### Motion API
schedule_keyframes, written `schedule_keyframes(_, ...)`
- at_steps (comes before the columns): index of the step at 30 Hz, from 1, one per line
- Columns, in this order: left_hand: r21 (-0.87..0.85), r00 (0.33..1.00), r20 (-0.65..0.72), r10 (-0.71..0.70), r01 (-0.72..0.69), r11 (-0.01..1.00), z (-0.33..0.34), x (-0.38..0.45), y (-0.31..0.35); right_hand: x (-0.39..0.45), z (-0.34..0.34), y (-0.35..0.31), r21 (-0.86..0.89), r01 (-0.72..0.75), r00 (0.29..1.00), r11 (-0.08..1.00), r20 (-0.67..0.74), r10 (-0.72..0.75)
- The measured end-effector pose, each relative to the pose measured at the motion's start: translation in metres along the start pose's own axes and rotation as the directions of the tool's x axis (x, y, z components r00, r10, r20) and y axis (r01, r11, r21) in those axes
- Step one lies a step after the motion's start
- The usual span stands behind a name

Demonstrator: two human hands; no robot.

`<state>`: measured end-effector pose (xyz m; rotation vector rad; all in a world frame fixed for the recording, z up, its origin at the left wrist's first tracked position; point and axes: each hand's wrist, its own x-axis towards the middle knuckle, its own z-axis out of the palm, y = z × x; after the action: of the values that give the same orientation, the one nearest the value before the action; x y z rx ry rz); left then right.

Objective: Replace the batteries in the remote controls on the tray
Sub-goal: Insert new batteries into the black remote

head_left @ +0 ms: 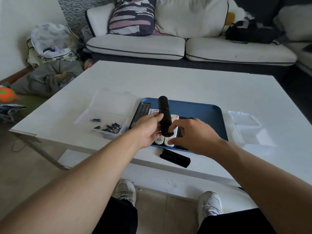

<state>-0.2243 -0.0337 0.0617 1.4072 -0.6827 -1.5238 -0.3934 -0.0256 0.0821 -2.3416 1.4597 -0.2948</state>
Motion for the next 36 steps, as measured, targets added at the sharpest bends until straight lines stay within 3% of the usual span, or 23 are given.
schedule_keyframes(2, 0.016, 1.000, 0.011, -0.017, 0.017, 1.000, 0.003, 0.002, -0.002, -0.002, 0.000, 0.002, -0.107, 0.018, 0.997, 0.994, -0.068, -0.025)
schedule_keyframes(7, 0.012, 0.998, 0.060, -0.024, 0.024, 1.000, 0.023, 0.001, -0.003, -0.012, -0.009, 0.020, -0.128, -0.058, 0.994, 0.990, -0.104, 0.044)
schedule_keyframes(9, 0.193, 0.997, 0.033, 0.070, -0.075, 0.978, 0.028, 0.007, -0.010, -0.014, -0.013, 0.036, -0.136, -0.146, 0.985, 0.980, -0.107, 0.132)
schedule_keyframes(10, 0.398, 0.986, 0.039, 0.162, -0.164, 0.903, 0.027, 0.012, -0.014, -0.014, -0.014, 0.045, -0.146, -0.189, 0.979, 0.971, -0.105, 0.175)
schedule_keyframes(12, 0.772, 0.943, 0.156, 0.293, -0.302, 0.560, 0.025, 0.017, -0.022, -0.013, -0.016, 0.065, -0.164, -0.262, 0.964, 0.951, -0.094, 0.250)
schedule_keyframes(14, 0.918, 0.928, 0.262, 0.266, -0.325, 0.227, 0.024, 0.020, -0.030, -0.013, -0.016, 0.081, -0.185, -0.298, 0.955, 0.936, -0.065, 0.291)
schedule_keyframes(15, 0.941, 0.931, 0.288, 0.224, -0.318, 0.115, 0.024, 0.021, -0.034, -0.013, -0.015, 0.086, -0.199, -0.303, 0.953, 0.932, -0.041, 0.301)
schedule_keyframes(18, 0.972, 0.970, 0.234, 0.067, -0.233, -0.025, 0.028, 0.022, -0.041, -0.013, -0.012, 0.094, -0.245, -0.294, 0.951, 0.924, 0.024, 0.309)
schedule_keyframes(23, 0.982, 0.980, 0.188, -0.065, -0.190, -0.021, 0.024, 0.022, -0.044, -0.010, -0.005, 0.097, -0.301, -0.252, 0.953, 0.920, 0.089, 0.291)
schedule_keyframes(36, 0.982, 0.979, 0.186, -0.088, -0.186, 0.002, 0.026, 0.020, -0.043, -0.010, 0.000, 0.099, -0.258, -0.210, 0.940, 0.943, 0.213, 0.267)
